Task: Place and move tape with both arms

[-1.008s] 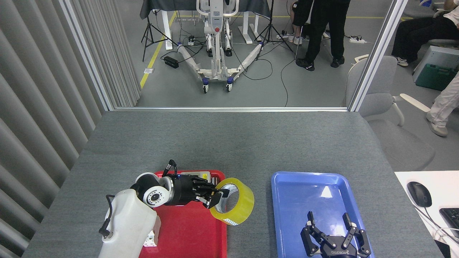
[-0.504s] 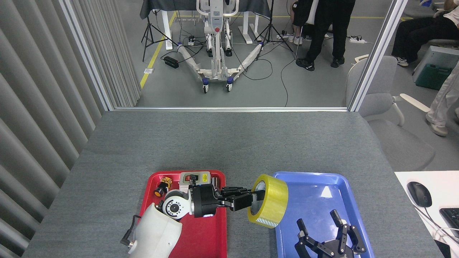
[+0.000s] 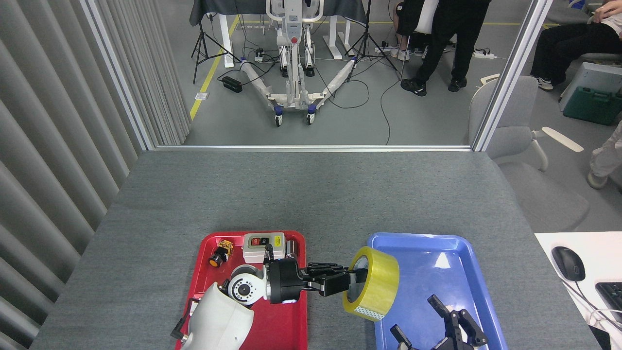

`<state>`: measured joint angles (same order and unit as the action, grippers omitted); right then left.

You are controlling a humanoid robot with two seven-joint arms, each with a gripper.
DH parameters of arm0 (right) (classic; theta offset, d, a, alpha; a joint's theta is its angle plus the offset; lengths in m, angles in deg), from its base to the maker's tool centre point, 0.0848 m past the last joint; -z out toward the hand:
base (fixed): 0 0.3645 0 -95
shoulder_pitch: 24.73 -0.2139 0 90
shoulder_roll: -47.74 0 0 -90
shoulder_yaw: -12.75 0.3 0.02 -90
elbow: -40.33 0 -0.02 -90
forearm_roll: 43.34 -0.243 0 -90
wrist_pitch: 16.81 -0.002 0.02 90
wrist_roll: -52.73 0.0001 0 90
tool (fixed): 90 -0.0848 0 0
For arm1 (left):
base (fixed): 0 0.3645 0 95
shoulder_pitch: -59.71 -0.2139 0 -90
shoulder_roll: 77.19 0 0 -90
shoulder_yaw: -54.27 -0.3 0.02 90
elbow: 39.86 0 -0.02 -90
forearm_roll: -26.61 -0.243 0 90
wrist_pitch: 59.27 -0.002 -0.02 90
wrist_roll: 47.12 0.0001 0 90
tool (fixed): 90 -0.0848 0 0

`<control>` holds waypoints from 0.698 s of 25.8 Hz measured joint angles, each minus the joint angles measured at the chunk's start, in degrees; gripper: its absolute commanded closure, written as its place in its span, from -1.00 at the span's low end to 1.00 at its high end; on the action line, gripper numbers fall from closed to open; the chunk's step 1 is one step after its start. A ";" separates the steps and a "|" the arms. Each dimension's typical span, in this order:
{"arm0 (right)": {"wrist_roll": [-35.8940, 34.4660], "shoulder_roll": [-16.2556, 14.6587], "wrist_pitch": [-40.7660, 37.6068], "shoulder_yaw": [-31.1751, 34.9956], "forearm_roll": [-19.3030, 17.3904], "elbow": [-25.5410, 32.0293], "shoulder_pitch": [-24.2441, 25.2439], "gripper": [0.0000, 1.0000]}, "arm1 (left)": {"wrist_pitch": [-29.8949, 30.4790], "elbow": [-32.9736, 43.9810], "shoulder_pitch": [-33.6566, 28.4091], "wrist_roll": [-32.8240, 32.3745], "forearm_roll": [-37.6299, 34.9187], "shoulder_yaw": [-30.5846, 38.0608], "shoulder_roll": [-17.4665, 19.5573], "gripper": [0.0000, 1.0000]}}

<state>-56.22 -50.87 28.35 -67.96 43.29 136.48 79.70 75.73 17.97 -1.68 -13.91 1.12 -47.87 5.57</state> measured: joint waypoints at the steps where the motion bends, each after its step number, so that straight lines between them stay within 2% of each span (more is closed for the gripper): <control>1: 0.28 -0.02 -0.05 -0.17 0.03 0.04 -0.06 -0.93 | 0.00 0.00 -0.17 -0.08 -0.48 -0.03 0.00 1.00; 18: 1.56 0.36 -0.17 -4.13 4.02 0.94 -0.65 -0.91 | 0.00 0.09 -1.83 -0.35 -1.93 -1.37 -0.06 1.00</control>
<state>-54.66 -50.51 28.18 -72.10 47.31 137.42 79.05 75.72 18.06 -3.51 -14.26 -0.80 -49.24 5.52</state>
